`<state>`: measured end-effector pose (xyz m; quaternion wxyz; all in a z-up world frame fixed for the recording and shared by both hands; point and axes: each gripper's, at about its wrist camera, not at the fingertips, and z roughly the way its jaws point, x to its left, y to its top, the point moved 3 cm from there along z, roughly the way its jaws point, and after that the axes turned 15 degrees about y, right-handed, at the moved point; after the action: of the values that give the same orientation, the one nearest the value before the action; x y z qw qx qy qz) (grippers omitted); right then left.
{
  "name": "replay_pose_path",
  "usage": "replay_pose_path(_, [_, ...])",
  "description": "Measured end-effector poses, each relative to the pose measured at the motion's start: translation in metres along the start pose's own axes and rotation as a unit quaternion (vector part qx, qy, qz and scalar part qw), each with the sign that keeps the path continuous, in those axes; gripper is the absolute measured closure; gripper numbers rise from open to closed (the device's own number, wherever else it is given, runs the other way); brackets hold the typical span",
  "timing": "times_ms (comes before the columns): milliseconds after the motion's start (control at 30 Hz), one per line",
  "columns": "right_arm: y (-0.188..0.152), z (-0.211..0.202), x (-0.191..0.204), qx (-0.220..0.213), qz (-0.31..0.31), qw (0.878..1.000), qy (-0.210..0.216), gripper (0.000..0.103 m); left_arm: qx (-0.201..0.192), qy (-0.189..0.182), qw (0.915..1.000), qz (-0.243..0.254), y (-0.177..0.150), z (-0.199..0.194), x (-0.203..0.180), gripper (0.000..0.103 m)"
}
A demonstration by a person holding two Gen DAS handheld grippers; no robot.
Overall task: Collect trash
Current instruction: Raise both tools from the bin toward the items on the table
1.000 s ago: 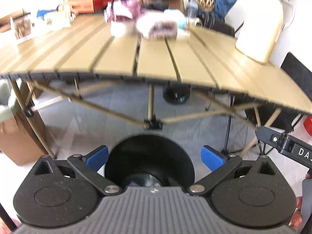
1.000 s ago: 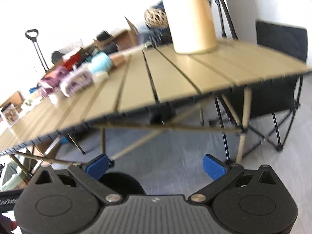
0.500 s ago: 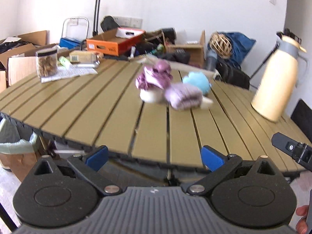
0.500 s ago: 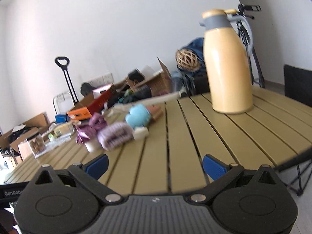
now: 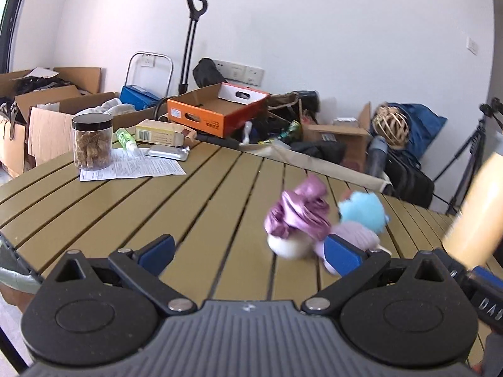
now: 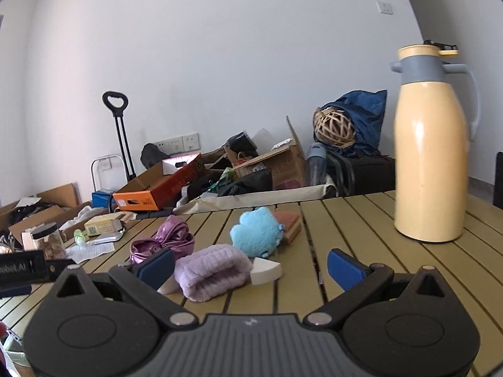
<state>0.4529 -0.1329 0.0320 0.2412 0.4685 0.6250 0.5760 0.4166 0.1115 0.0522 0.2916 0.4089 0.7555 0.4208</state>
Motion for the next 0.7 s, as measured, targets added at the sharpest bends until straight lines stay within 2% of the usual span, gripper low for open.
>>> replay_pose_path(233, [-0.008,0.066,0.014,0.064,-0.018,0.998,0.007,0.0,-0.009,0.015,0.9998,0.003,0.023,0.034,-0.005,0.0])
replay_pose_path(367, [-0.015,0.097,0.023,0.097,-0.041,0.994,-0.003,0.0,-0.009,0.022,0.9997,0.0,0.028,0.05,-0.007,0.0])
replay_pose_path(567, [-0.022,0.132,0.029,0.137,-0.07,0.988,-0.018,0.0,0.019,0.024,0.9995,-0.009,0.021,0.069,0.001,0.0])
replay_pose_path(633, [-0.023,0.142,0.028,0.157,-0.06,0.986,-0.015,0.002,0.019,0.028,0.9994,0.0,0.019,0.072,-0.001,0.0])
replay_pose_path(700, [-0.023,0.147,0.026,0.158,-0.051,0.986,-0.004,0.002,0.02,0.032,0.9993,0.006,0.017,0.075,-0.002,0.0])
